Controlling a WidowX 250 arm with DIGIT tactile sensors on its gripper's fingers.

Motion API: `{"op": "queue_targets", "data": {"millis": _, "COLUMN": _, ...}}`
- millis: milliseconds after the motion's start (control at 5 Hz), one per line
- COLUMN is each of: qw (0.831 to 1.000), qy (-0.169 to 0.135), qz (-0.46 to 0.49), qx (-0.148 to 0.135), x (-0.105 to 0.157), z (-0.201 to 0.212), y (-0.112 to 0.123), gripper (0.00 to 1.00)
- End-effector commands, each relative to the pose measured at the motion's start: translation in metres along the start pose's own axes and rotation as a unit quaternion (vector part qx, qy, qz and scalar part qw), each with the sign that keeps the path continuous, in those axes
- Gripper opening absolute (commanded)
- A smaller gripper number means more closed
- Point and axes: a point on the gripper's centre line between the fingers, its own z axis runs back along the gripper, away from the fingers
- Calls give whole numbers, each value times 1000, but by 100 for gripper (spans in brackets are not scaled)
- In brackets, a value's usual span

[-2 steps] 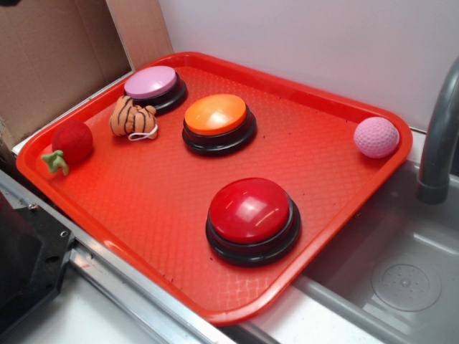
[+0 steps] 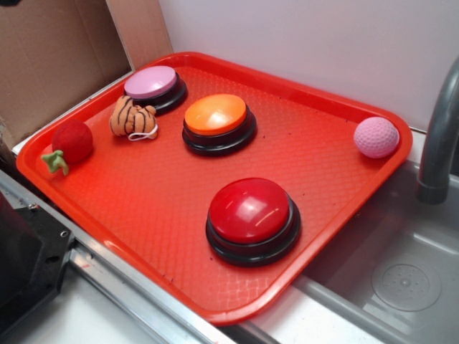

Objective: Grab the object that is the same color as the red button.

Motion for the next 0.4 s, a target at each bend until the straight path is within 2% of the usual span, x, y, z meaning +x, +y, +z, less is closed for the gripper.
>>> {"op": "queue_targets", "data": {"millis": 0, "qw": 992, "qy": -13, "qz": 129, "qx": -3, "x": 13, "z": -31, "y": 39, "gripper": 100}}
{"op": "queue_targets", "data": {"millis": 200, "qw": 973, "qy": -41, "qz": 226, "qx": 0, "x": 18, "z": -63, "y": 61, "gripper": 100}}
